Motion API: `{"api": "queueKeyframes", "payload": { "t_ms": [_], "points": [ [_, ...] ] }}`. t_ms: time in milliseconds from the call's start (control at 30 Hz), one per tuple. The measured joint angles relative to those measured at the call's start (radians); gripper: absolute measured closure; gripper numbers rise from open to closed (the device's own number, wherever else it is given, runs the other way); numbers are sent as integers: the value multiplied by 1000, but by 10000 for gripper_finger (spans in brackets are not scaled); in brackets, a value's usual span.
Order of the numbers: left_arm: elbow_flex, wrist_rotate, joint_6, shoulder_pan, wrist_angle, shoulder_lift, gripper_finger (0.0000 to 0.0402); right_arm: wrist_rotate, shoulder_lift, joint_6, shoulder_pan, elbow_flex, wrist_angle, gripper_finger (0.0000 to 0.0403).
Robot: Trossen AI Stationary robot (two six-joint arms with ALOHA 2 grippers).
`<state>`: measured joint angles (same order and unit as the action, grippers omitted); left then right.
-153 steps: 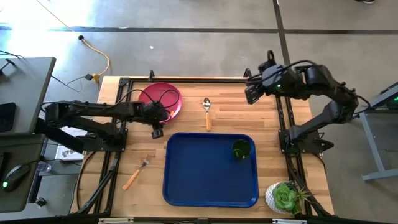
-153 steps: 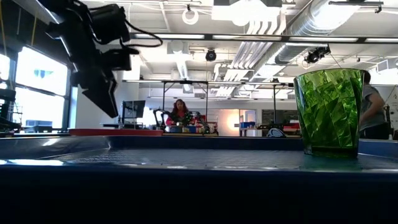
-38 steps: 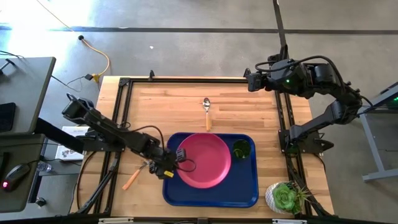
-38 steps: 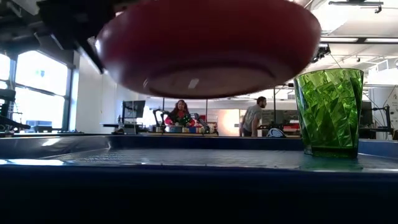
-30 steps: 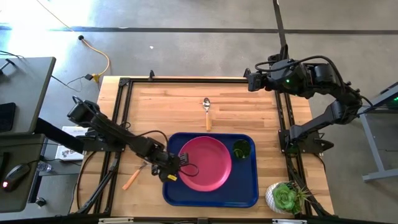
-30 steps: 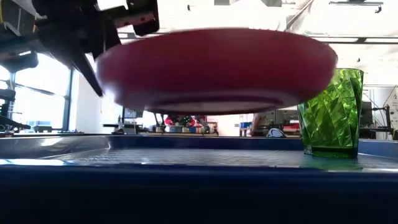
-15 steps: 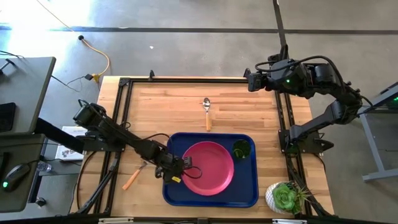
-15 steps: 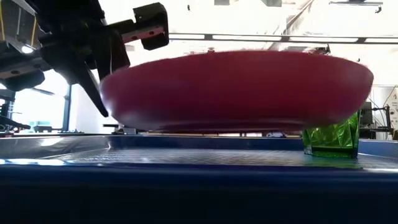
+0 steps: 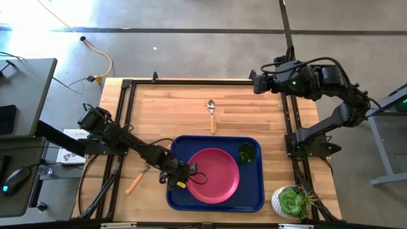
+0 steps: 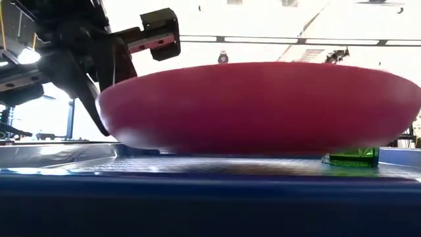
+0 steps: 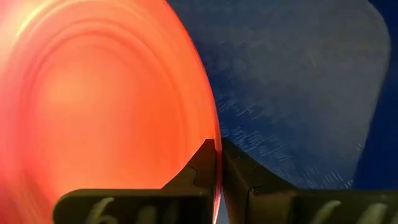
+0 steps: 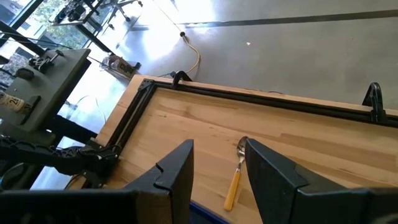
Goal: Pick and place plate/cup/fork/spoon on tray
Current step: Put the pink plate on the blue tray
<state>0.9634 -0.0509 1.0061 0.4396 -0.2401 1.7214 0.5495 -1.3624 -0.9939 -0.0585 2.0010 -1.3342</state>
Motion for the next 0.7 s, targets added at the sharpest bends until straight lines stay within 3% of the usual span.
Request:
{"api": "queueKeyframes", "payload": {
  "t_ms": [700],
  "points": [
    [0,52,27,0,20,50,393,-3,0,5,0,0,7,267]
  ]
}}
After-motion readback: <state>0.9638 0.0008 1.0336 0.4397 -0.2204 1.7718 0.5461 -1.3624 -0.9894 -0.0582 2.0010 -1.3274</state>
